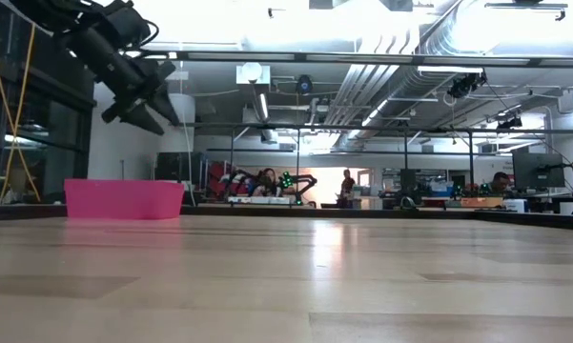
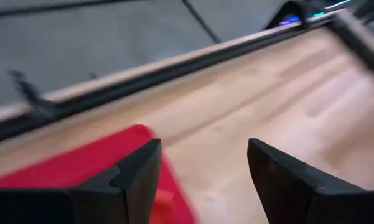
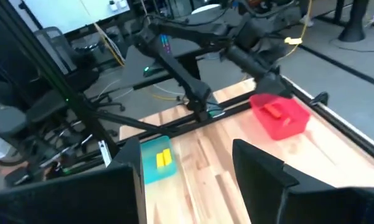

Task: Sort blocks
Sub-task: Return to Home Position

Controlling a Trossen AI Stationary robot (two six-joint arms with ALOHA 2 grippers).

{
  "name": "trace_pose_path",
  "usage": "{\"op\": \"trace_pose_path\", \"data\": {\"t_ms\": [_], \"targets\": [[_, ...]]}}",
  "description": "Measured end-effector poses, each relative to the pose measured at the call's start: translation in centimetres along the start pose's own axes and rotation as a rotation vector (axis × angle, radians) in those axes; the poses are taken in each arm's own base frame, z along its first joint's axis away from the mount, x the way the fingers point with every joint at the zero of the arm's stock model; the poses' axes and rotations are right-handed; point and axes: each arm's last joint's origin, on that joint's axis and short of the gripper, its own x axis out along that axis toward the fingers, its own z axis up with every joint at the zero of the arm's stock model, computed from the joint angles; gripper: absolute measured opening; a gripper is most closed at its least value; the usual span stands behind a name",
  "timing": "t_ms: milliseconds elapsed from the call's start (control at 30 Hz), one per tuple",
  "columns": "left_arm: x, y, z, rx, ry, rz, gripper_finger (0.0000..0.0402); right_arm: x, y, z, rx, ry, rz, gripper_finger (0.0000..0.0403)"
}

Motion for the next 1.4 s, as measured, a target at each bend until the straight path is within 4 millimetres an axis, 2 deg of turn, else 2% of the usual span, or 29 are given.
{"op": "trace_pose_path", "data": {"t_ms": [167, 267, 367, 433, 567, 733, 800, 933, 1033, 1100, 1133, 1267, 1400], "targets": [[-0.1, -2.2, 0.2, -0.029, -0.015, -0.232, 0.0221, -2.0, -0.7, -0.1, -0.016, 0.009, -0.036, 0.0141], [-0.4, -4.3, 0.4, -0.006, -0.056, -0.375, 0.0215, -2.3, -1.1, -0.5, -0.022, 0.038, -0.079, 0.0141], [-1.1, -7.0, 0.4, 0.021, -0.103, -0.531, 0.021, -2.1, -1.6, -1.9, 0.01, 0.158, -0.144, 0.0141], [-1.7, -8.8, 0.1, 0.043, -0.129, -0.632, 0.0207, -1.4, -2.1, -3.8, 0.045, 0.3, -0.2, 0.0141], [-3.5, -12.2, -0.8, 0.055, -0.159, -0.825, 0.0206, 1.1, -2.4, -8.8, 0.098, 0.549, -0.271, 0.0141], [-6.4, -15.5, -2.2, 0.09, -0.206, -1.056, 0.0205, 4.8, -2.2, -13.9, 0.153, 0.537, -0.256, 0.0141], [-7.7, -16.1, -2.7, 0.149, -0.24, -1.116, 0.0199, 6.2, -2.3, -14.9, 0.195, 0.488, -0.226, 0.0141], [-10.0, -15.0, -2.7, 0.225, -0.315, -1.12, 0.015, 7.4, -2.7, -14.4, 0.257, 0.41, -0.196, 0.0141], [-12.2, -12.5, -2.2, 0.292, -0.402, -1.092, 0.0079, 7.2, -3.2, -12.3, 0.258, 0.369, -0.196, 0.0134], [-13.3, -10.5, -2.4, 0.315, -0.438, -1.036, 0.0027, 6.7, -3.4, -10.5, 0.25, 0.343, -0.2, 0.0116], [-13.7, -9.6, -2.7, 0.311, -0.454, -1.016, 0.0014, 6.4, -3.5, -9.6, 0.245, 0.327, -0.196, 0.0101], [-13.1, -7.0, -5.3, 0.227, -0.533, -1.004, 0.0009, 5.0, -3.4, -7.0, 0.217, 0.288, -0.181, 0.0016], [-10.4, -5.7, -8.7, 0.074, -0.657, -1.059, 0.0002, 3.8, -2.8, -7.0, 0.2, 0.329, -0.186, 0.0008]]}}
